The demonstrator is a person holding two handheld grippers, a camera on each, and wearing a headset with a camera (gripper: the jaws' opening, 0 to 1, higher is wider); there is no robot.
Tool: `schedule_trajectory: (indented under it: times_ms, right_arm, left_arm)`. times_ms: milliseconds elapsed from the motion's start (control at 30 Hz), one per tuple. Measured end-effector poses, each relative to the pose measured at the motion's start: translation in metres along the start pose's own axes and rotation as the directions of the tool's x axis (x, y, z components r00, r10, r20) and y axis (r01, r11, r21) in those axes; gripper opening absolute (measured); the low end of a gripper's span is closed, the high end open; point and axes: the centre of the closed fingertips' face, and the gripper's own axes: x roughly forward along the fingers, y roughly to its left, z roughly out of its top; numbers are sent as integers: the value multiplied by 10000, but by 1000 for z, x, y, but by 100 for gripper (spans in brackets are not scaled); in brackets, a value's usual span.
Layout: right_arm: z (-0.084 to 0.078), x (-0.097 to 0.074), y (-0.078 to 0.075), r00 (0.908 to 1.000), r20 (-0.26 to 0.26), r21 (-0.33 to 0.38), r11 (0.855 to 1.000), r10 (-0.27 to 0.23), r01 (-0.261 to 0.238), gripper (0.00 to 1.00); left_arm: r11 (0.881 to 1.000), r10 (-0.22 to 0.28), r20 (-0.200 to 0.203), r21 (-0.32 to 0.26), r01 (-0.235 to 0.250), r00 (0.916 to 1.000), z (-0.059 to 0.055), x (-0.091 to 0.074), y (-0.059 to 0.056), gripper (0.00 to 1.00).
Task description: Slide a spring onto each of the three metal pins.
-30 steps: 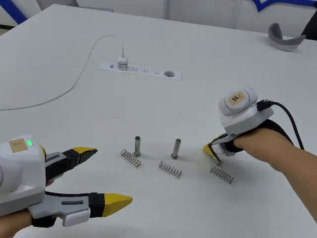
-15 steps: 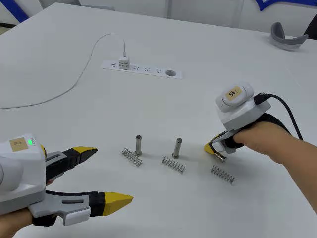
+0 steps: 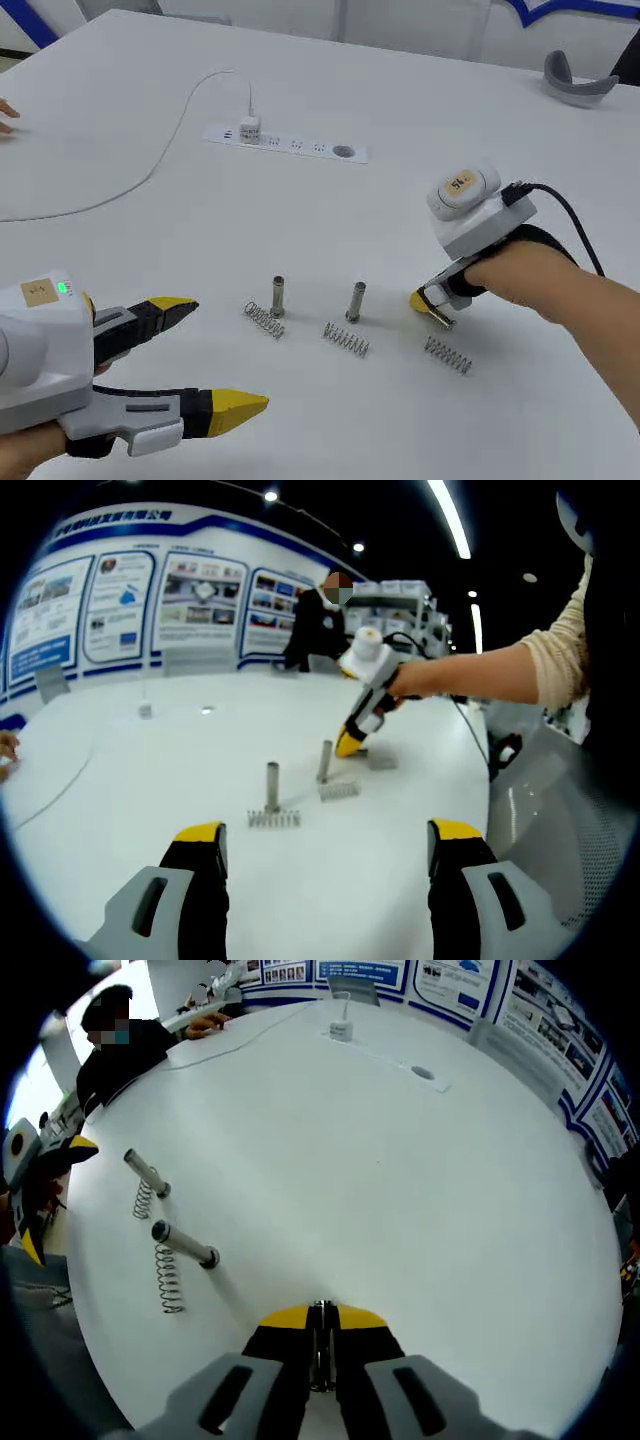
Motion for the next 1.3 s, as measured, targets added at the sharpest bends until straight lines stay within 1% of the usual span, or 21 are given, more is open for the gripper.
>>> schedule_trajectory:
  times_ms: [133, 167, 333, 467, 667, 767, 933, 1133, 1200, 1300]
  right_arm:
    - [2, -7, 1, 9990, 439, 254, 9997, 14, -25, 9]
    - [5, -7, -4, 9986, 535, 265, 9996, 6, -21, 9]
    - [6, -19, 0, 9973, 729, 171, 9998, -67, 54, 9]
    - [10, -28, 2, 9954, 946, 100, 9999, -115, 106, 9]
    - [15, -40, 6, 9912, 1301, -82, 9996, -253, 266, 9]
    - [11, -41, 6, 9919, 1235, -4, 9995, -301, 304, 9]
    - [7, -45, 6, 9905, 1323, 140, 9993, -372, 357, 9]
    - [4, -48, 4, 9878, 1488, 330, 9986, -467, 422, 9]
    - [3, -48, 0, 9872, 1522, 392, 9983, -483, 428, 9]
    - [0, -50, 1, 9865, 1557, 481, 9978, -517, 447, 9]
  left_arm:
    - [10000, -19, -3, 45, 19, 10000, 1, 0, -1, 83]
    - [10000, -22, -3, 62, 22, 10000, 1, -1, -1, 83]
    - [10000, 11, 18, 50, -11, 10000, 2, -1, 1, 83]
    - [10000, -38, 76, 91, 37, 10000, 5, 0, -1, 83]
    - [9999, -102, 89, 125, 101, 9999, 6, 1, -4, 83]
    - [9998, -130, 85, 159, 129, 9999, 6, 1, -5, 83]
    - [9997, -156, 155, 199, 153, 9998, 10, 1, -6, 83]
    - [9997, -150, 150, 208, 147, 9998, 10, 0, -6, 83]
    - [9996, -173, 128, 227, 170, 9998, 9, 0, -6, 83]
    - [9995, -201, 130, 258, 197, 9997, 10, 1, -7, 83]
